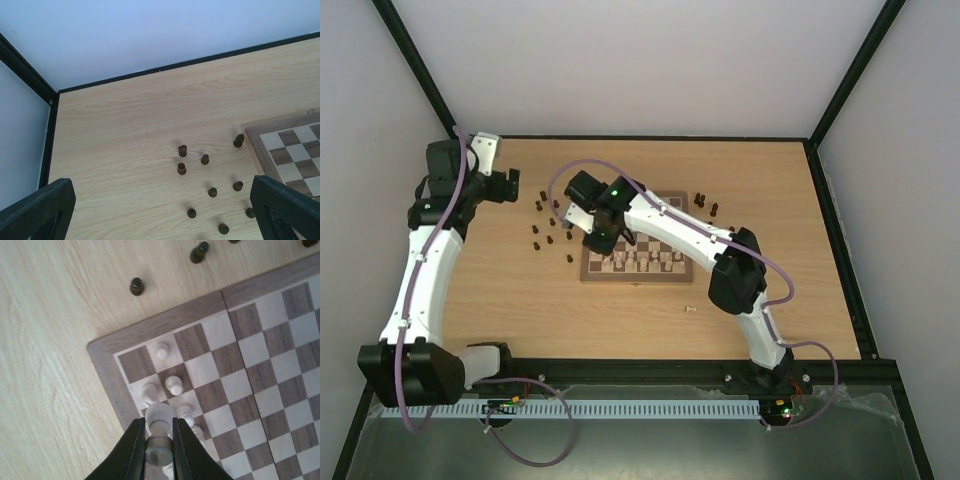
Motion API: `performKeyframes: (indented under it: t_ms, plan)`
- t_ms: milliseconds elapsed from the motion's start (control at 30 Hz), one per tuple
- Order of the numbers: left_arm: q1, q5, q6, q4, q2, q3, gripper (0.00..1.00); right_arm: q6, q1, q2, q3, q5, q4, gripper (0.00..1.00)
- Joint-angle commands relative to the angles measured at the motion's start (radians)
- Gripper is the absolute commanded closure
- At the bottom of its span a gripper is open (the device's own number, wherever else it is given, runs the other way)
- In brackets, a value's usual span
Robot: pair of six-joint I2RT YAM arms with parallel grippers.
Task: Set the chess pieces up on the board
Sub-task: Place the chess piece on the chessboard.
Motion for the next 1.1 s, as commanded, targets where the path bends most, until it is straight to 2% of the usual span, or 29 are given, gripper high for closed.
performKeyframes:
  t_ms: [0, 400, 1067]
  plan:
    - [0.032, 0.023, -0.014, -0.003, -0.060, -0.027, 0.01, -0.016, 0.034, 0.001, 0.046, -0.008, -0.089, 0.90]
    - [0.084, 0.050, 0.007, -0.023, -0.136, -0.059, 0.01, -0.027, 0.080, 0.091, 0.071, -0.012, -0.112, 0.90]
    - [0.093, 0.066, 0.029, -0.017, -0.157, -0.095, 0.01, -0.018, 0.082, 0.189, 0.068, -0.013, -0.021, 0.90]
